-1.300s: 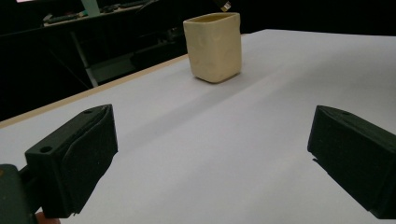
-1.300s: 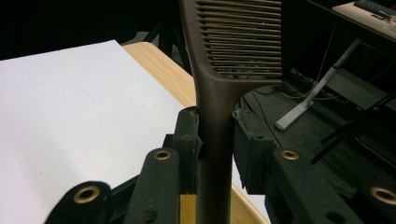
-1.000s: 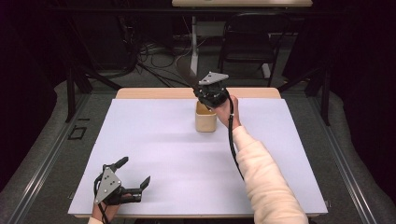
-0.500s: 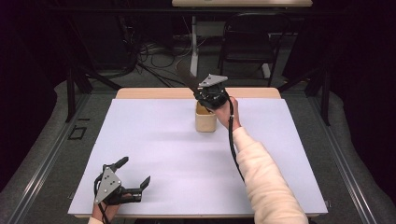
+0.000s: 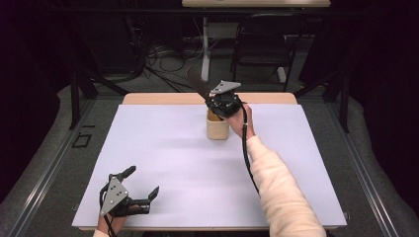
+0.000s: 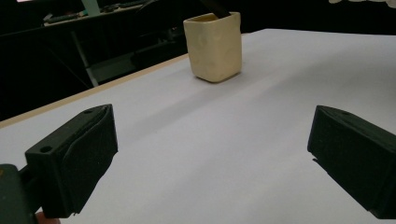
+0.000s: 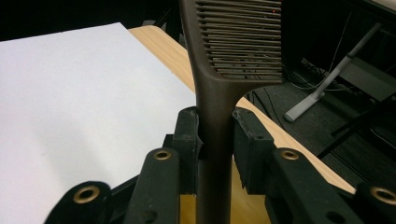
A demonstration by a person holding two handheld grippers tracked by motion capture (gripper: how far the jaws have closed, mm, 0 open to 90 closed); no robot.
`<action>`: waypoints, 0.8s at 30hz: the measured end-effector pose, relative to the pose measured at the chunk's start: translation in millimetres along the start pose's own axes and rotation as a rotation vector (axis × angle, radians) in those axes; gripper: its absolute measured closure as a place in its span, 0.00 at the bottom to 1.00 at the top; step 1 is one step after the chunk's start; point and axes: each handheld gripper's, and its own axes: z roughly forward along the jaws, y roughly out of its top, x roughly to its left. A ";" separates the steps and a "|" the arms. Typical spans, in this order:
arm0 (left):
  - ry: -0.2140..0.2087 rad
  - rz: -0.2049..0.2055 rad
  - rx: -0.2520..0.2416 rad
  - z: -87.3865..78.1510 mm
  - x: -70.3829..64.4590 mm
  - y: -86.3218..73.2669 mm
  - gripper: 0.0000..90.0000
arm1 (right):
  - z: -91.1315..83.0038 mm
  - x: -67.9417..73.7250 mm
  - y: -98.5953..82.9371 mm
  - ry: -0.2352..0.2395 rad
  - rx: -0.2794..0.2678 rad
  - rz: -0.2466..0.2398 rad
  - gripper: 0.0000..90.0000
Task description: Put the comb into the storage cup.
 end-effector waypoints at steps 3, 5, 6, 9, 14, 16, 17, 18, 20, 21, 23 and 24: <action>0.000 0.000 -0.001 0.0 0.0 0.0 0.02 | 0.8 0.2 -1.6 0.005 0.004 0.002 0.80; 0.000 0.001 0.001 0.1 0.0 0.0 0.02 | 1.0 0.1 -2.0 0.006 0.006 0.001 0.80; 0.001 0.000 0.000 0.1 -0.1 0.0 0.02 | 1.0 -0.1 -2.4 0.007 0.007 0.005 0.80; 0.001 0.000 0.000 0.0 0.0 0.0 0.02 | 1.2 -0.4 -2.6 0.009 0.008 0.005 0.80; 0.001 0.000 -0.001 0.0 0.0 0.0 0.02 | 1.8 -0.2 -3.8 0.012 0.010 0.007 0.80; 0.001 0.001 -0.001 -0.1 0.4 0.0 0.02 | 2.2 -0.3 -4.9 0.015 0.013 0.009 0.80; 0.000 -0.001 -0.001 0.0 0.1 0.0 0.02 | 2.6 -0.3 -5.6 0.017 0.015 0.011 0.80; 0.001 0.000 -0.001 0.0 0.0 0.0 0.02 | 3.1 -0.3 -6.4 0.017 0.018 0.010 0.80; 0.001 -0.001 -0.002 -0.1 0.0 0.1 0.02 | 3.9 -0.3 -8.3 0.019 0.024 0.013 0.80; 0.001 0.000 -0.002 -0.1 0.0 0.0 0.02 | 4.2 -0.3 -8.9 0.021 0.028 0.014 0.80; 0.001 0.000 -0.002 -0.1 0.0 0.0 0.02 | 4.6 -0.4 -10.2 0.021 0.029 0.013 0.80; 0.001 0.000 -0.003 -0.2 -0.1 0.2 0.02 | 4.6 -0.7 -10.5 0.022 0.029 0.011 0.80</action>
